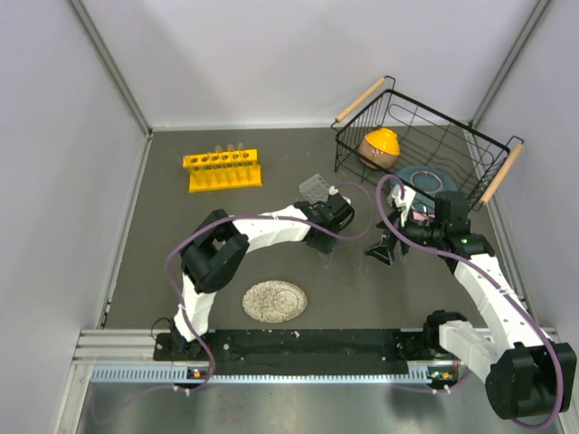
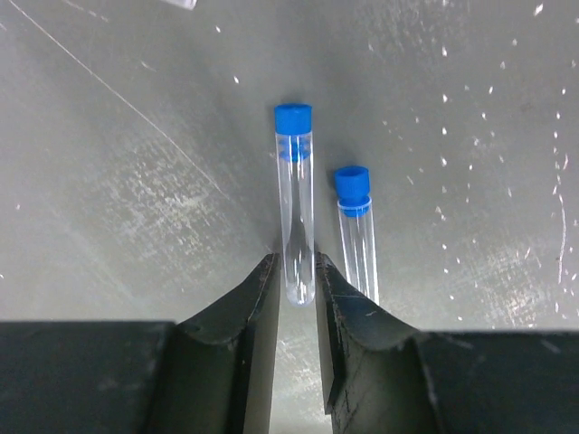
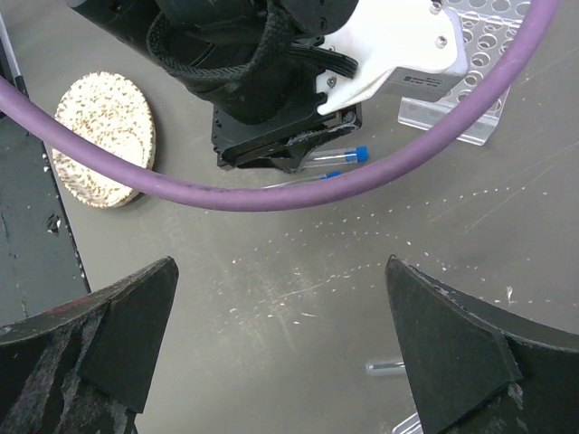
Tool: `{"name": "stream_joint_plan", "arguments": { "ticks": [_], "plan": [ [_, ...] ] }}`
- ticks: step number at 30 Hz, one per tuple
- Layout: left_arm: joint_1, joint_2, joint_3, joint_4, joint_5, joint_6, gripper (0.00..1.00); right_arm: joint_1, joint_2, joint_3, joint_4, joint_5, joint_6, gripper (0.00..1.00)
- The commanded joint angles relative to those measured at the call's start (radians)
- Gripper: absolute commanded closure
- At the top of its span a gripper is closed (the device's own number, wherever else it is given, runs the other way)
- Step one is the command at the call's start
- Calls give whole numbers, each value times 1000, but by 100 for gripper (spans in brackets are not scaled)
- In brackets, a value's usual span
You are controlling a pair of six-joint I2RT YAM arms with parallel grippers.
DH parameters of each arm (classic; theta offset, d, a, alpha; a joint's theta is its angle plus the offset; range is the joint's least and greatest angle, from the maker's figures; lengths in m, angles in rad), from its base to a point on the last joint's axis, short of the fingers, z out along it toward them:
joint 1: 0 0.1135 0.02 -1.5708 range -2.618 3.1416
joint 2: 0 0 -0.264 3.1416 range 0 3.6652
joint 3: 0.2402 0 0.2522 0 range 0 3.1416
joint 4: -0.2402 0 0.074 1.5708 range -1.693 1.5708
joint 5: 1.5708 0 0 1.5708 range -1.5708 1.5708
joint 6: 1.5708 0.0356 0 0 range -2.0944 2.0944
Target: Organize the chemistry lab equipment
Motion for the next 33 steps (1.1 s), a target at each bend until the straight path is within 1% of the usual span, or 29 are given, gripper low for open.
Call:
{"name": "stream_joint_plan", "arguments": {
  "ticks": [1, 10, 11, 13, 17, 21, 33],
  "plan": [
    [1, 32, 48, -12, -31, 8, 74, -11, -13, 49, 10, -15, -18, 1],
    [7, 32, 43, -24, -60, 1, 84, -10, -11, 50, 10, -15, -22, 1],
    [7, 27, 39, -24, -62, -1, 87, -13, -11, 49, 10, -15, -20, 1],
    [8, 13, 28, -16, -65, -2, 87, -10, -11, 49, 10, -15, -20, 1],
    [8, -17, 5, 4, -74, -4, 92, -12, -11, 50, 10, -15, -20, 1],
    [10, -56, -16, 13, -88, -5, 100, -10, -8, 49, 8, -17, -20, 1],
    [17, -214, -142, 108, -82, -38, 100, -10, -4, 50, 8, -20, -20, 1]
  ]
}}
